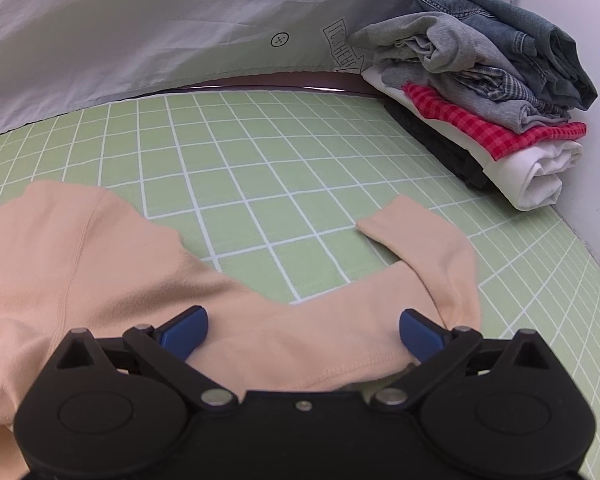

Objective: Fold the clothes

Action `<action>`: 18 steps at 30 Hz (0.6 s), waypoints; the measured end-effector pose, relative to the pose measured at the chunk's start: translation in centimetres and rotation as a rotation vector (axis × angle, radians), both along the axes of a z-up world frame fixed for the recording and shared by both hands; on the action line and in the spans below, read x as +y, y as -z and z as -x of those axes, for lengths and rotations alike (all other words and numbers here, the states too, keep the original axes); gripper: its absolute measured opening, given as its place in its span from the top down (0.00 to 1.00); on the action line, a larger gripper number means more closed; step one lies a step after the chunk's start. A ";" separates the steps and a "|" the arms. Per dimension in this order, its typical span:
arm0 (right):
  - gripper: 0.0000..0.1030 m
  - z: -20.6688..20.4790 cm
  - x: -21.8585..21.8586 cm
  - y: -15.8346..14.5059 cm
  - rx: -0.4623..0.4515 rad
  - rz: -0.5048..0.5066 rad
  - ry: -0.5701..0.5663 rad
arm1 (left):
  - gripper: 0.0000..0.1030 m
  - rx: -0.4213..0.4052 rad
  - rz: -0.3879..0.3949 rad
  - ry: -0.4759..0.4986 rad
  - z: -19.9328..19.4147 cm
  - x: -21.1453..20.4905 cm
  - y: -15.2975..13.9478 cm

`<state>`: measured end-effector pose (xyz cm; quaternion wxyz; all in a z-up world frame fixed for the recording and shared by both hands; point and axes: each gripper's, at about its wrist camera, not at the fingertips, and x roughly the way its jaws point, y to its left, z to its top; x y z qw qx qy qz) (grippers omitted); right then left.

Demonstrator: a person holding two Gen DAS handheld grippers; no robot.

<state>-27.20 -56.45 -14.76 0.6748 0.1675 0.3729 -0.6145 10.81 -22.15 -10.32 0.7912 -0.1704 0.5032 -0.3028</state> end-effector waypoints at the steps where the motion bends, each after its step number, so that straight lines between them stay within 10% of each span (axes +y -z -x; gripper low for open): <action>1: 0.00 -0.1 0.1 0.0 0.004 0.005 0.002 | 0.51 0.020 0.000 -0.024 -0.5 0.1 0.5; 7: 0.00 -0.4 0.2 0.0 0.035 0.013 -0.021 | 0.51 0.183 0.139 -0.115 -3.4 -0.1 3.7; 14: 0.00 -0.6 0.5 0.1 0.039 0.036 -0.016 | 0.53 0.200 0.093 -0.137 -5.3 -1.8 5.4; 16: 0.00 -0.7 0.7 0.1 0.052 0.049 -0.022 | 0.84 0.178 0.040 -0.136 -5.4 -2.1 5.3; 18: 0.00 -0.8 0.8 0.1 0.061 0.056 -0.031 | 0.91 0.135 0.034 -0.145 -5.4 -1.8 4.7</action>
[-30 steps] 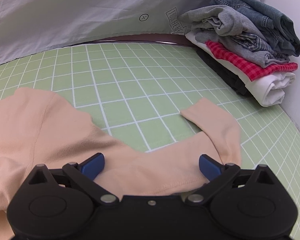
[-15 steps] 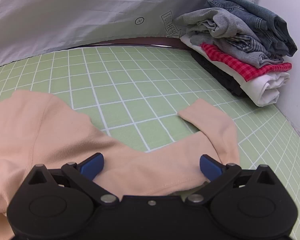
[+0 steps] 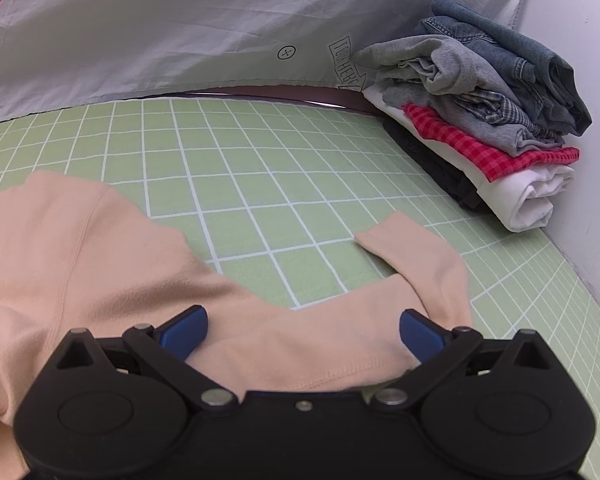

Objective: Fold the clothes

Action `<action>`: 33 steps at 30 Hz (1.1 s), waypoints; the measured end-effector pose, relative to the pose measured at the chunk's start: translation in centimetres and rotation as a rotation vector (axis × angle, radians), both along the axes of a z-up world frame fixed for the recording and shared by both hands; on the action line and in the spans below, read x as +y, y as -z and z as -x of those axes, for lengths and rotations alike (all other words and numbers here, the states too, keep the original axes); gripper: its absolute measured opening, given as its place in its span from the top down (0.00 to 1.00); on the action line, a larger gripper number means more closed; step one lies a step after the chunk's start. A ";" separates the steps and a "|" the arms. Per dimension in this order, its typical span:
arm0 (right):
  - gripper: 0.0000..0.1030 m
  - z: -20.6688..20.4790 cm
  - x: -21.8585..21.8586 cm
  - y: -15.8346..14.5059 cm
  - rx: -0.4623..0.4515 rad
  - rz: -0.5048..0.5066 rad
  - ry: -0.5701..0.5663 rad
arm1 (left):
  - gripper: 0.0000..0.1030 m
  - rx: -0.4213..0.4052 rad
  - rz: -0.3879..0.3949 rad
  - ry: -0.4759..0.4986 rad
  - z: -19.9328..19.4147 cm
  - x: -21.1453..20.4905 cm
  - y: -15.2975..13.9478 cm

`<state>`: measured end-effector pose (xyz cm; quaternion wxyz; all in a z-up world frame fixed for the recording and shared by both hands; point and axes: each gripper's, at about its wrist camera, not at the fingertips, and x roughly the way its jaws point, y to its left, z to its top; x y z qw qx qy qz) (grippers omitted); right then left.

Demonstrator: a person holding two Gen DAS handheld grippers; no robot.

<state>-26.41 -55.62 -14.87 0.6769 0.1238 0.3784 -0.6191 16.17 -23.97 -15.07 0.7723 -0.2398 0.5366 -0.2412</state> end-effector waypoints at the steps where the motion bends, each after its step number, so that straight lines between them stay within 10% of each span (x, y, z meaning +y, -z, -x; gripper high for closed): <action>1: 0.00 0.0 0.0 0.0 0.002 0.002 -0.005 | 0.94 -0.028 -0.002 -0.008 0.0 0.3 -0.5; 14: 0.00 -0.4 0.5 0.1 0.041 0.038 -0.044 | 0.93 -0.513 -0.284 -0.290 -2.2 9.7 -9.6; 24: 0.00 -0.6 0.6 0.1 0.074 0.050 -0.060 | 0.90 -0.387 -0.439 -0.326 1.0 12.4 -4.8; 33: 0.00 -1.1 1.1 0.2 0.122 0.079 -0.085 | 0.81 -0.240 -0.376 -0.358 4.5 16.1 -2.2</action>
